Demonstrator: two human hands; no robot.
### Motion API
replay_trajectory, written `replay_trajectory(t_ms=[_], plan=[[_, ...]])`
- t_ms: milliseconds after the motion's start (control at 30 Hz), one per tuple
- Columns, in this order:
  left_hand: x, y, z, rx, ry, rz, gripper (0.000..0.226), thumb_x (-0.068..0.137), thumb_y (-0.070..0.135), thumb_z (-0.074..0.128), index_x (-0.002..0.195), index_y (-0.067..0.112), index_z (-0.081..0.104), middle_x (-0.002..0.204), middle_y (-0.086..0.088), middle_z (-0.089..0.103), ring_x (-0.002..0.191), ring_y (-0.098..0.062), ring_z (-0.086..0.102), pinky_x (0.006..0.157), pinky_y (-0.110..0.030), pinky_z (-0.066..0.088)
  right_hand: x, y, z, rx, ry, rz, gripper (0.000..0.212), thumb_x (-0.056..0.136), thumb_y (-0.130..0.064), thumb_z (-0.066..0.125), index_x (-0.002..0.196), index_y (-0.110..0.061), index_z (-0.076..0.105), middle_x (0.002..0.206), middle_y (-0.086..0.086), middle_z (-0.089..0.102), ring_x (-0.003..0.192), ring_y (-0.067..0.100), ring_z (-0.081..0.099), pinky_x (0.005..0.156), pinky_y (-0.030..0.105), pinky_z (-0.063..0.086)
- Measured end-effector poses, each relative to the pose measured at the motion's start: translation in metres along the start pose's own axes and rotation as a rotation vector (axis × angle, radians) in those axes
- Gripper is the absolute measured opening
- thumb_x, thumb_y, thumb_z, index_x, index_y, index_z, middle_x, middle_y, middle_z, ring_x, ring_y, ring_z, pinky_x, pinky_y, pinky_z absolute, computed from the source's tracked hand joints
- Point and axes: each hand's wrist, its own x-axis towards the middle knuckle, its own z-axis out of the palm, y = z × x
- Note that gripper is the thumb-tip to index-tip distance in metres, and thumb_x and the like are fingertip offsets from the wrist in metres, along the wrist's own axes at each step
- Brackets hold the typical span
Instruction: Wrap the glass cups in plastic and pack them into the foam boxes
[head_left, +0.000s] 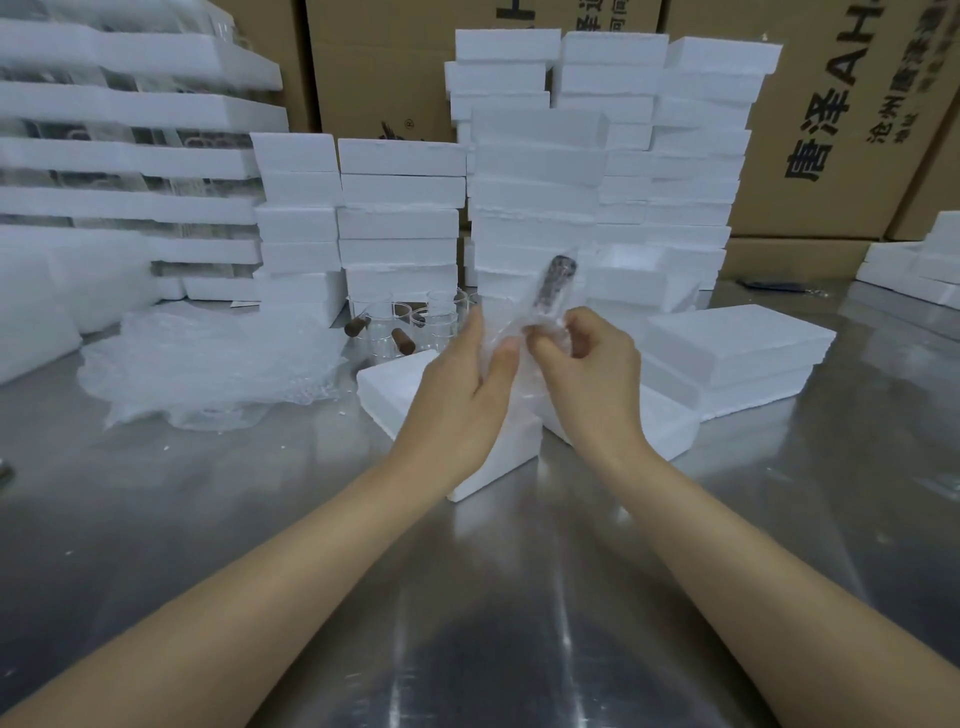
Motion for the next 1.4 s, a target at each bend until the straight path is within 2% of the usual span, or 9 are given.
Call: replay_trajectory(t_ms=[100, 267, 433, 667, 867, 1000, 1133, 1233, 1400], plan=[[0.003, -0.001, -0.006, 0.013, 0.055, 0.024, 0.052, 0.104, 0.034, 0.032, 0.151, 0.013, 0.027, 0.131, 0.015, 0.044, 0.101, 0.026, 0.029, 0.075, 0.014, 0.017, -0.007, -0.003, 0.007, 0.051, -0.064, -0.026, 0.037, 0.084, -0.018, 0.063, 0.063, -0.027, 0.035, 0.049, -0.02, 0.041, 0.049, 0.0, 0.037, 0.05, 0.011, 0.031], [0.013, -0.001, -0.016, 0.048, 0.162, 0.057, 0.037, 0.104, 0.021, 0.035, 0.133, 0.009, 0.054, 0.089, -0.005, 0.067, 0.077, 0.001, 0.059, 0.068, -0.004, 0.037, -0.005, -0.006, 0.006, 0.248, -0.264, 0.03, 0.024, 0.089, -0.019, 0.064, 0.072, -0.023, 0.047, 0.063, -0.02, 0.052, 0.064, 0.0, 0.055, 0.061, 0.031, 0.058], [0.023, -0.008, -0.027, 0.017, 0.186, 0.011, 0.026, 0.094, 0.001, 0.042, 0.102, 0.012, 0.064, 0.096, 0.0, 0.068, 0.093, -0.014, 0.063, 0.072, -0.009, 0.043, -0.003, -0.007, 0.005, 0.32, -0.392, 0.104, 0.028, 0.074, -0.022, 0.081, 0.086, -0.022, 0.055, 0.089, -0.01, 0.063, 0.085, 0.018, 0.067, 0.068, 0.035, 0.06], [0.023, -0.005, -0.022, -0.334, 0.101, -0.311, 0.042, 0.098, 0.028, 0.05, 0.137, 0.014, 0.047, 0.137, -0.006, 0.053, 0.123, -0.02, 0.054, 0.107, -0.036, 0.042, -0.002, -0.003, 0.009, 0.537, -0.308, 0.382, 0.075, 0.074, -0.011, 0.08, 0.128, -0.033, 0.034, 0.117, 0.007, 0.054, 0.105, 0.022, 0.065, 0.081, 0.033, 0.058], [0.018, 0.007, -0.023, -0.76, 0.033, -0.426, 0.036, 0.105, 0.016, 0.03, 0.127, -0.001, 0.052, 0.116, -0.019, 0.067, 0.102, -0.027, 0.068, 0.084, -0.031, 0.057, -0.009, 0.004, 0.013, 0.557, -0.555, 0.304, 0.073, 0.072, 0.014, 0.072, 0.129, -0.022, 0.047, 0.123, 0.006, 0.063, 0.112, 0.018, 0.063, 0.09, 0.028, 0.052], [0.022, 0.003, -0.03, -0.612, 0.108, -0.396, 0.024, 0.102, 0.013, 0.043, 0.115, 0.005, 0.061, 0.104, -0.01, 0.068, 0.094, -0.025, 0.066, 0.086, -0.034, 0.055, 0.006, 0.003, 0.001, 0.402, -0.359, 0.356, 0.048, 0.086, 0.017, 0.05, 0.114, -0.019, 0.065, 0.111, 0.006, 0.065, 0.106, 0.022, 0.064, 0.096, 0.042, 0.052], [0.02, 0.003, -0.025, -0.329, 0.162, -0.246, 0.029, 0.09, -0.007, 0.048, 0.088, 0.015, 0.067, 0.076, 0.001, 0.064, 0.069, -0.013, 0.059, 0.06, -0.019, 0.048, 0.011, -0.007, -0.007, 0.548, -0.422, 0.442, 0.021, 0.094, -0.017, 0.055, 0.11, -0.022, 0.068, 0.093, 0.0, 0.07, 0.092, 0.017, 0.065, 0.083, 0.029, 0.054], [0.013, 0.01, -0.026, -0.208, 0.2, -0.057, 0.03, 0.088, -0.008, 0.052, 0.101, 0.013, 0.07, 0.092, 0.001, 0.072, 0.089, -0.012, 0.068, 0.08, -0.026, 0.055, 0.004, -0.015, -0.003, 0.307, -0.562, 0.254, 0.029, 0.087, -0.042, 0.062, 0.115, -0.036, 0.066, 0.115, -0.014, 0.067, 0.108, 0.009, 0.062, 0.092, 0.031, 0.049], [0.008, 0.018, -0.025, -0.093, 0.241, 0.028, 0.059, 0.09, 0.018, 0.061, 0.142, 0.031, 0.039, 0.088, 0.02, 0.063, 0.078, 0.018, 0.057, 0.068, 0.002, 0.04, -0.002, -0.023, -0.002, 0.039, -0.412, -0.05, 0.036, 0.089, -0.045, 0.051, 0.122, -0.037, 0.062, 0.119, -0.008, 0.067, 0.11, 0.01, 0.06, 0.098, 0.027, 0.046]])
